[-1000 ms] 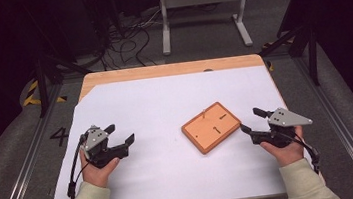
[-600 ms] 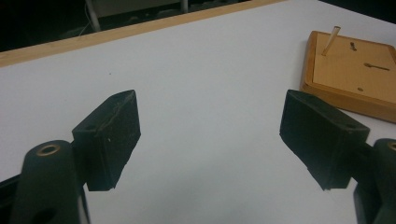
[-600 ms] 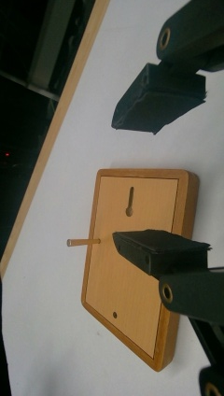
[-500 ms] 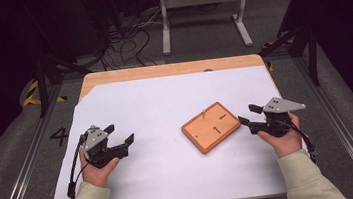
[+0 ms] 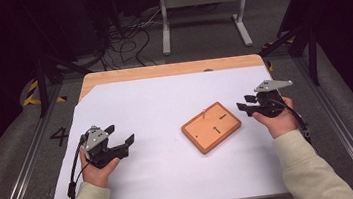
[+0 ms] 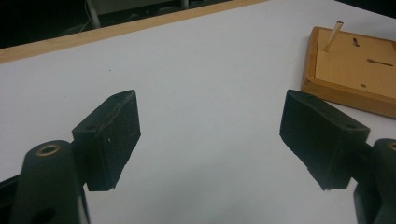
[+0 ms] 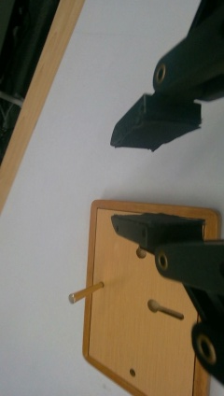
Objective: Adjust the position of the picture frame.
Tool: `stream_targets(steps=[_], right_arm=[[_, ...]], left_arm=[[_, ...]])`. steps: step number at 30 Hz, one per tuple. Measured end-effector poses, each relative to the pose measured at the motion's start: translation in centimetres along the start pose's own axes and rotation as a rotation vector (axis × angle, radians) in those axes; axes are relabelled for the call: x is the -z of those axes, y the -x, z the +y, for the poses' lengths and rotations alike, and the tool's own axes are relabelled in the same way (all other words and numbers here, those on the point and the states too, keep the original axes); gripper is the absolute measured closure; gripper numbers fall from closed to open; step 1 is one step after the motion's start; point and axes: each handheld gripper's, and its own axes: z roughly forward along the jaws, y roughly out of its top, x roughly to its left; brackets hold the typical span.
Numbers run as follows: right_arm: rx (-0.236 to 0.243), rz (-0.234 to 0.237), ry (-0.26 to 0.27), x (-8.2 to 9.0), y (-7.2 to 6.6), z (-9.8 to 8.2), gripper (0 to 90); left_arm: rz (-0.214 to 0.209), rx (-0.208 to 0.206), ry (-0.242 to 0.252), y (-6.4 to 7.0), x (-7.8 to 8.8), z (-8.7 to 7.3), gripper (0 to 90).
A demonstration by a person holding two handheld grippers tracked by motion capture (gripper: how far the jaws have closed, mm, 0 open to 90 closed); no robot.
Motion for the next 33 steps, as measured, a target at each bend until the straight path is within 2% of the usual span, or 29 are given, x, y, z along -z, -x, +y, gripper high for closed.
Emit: stream_targets(steps=[4, 8, 13, 18, 20, 25, 28, 33], right_arm=[[-0.013, 0.017, -0.074, -1.6, 0.6, 0.7, 71.4], [-0.023, 0.02, -0.135, -3.4, 1.0, 0.8, 89.6], [-0.028, 0.005, -0.182, -5.4, 1.2, 0.4, 90.0], [-0.035, 0.015, -0.184, -6.5, 1.5, 0.1, 90.0], [-0.05, 0.03, -0.183, -7.1, 1.5, -0.1, 89.9], [-0.027, 0.059, -0.211, -8.5, 0.9, -0.4, 90.0], [0.002, 0.061, -0.22, -8.8, 0.4, -0.3, 90.0], [-0.004, 0.068, -0.225, -8.8, 0.4, -0.3, 90.0]], left_arm=[[0.0, 0.0, -0.002, 0.0, 0.0, 0.0, 20.4], [0.0, 0.0, -0.003, -0.1, -0.1, -0.1, 20.4], [-0.002, 0.003, -0.008, -0.1, -0.1, -0.1, 20.4], [-0.003, 0.005, -0.013, -0.1, -0.2, -0.2, 20.3], [-0.004, 0.003, -0.016, -0.1, -0.3, -0.2, 20.3], [0.003, 0.005, -0.014, -0.2, -0.3, -0.2, 20.2], [0.004, 0.006, -0.014, -0.2, -0.3, -0.2, 20.3], [0.002, 0.005, -0.019, -0.1, -0.4, -0.2, 20.2]])
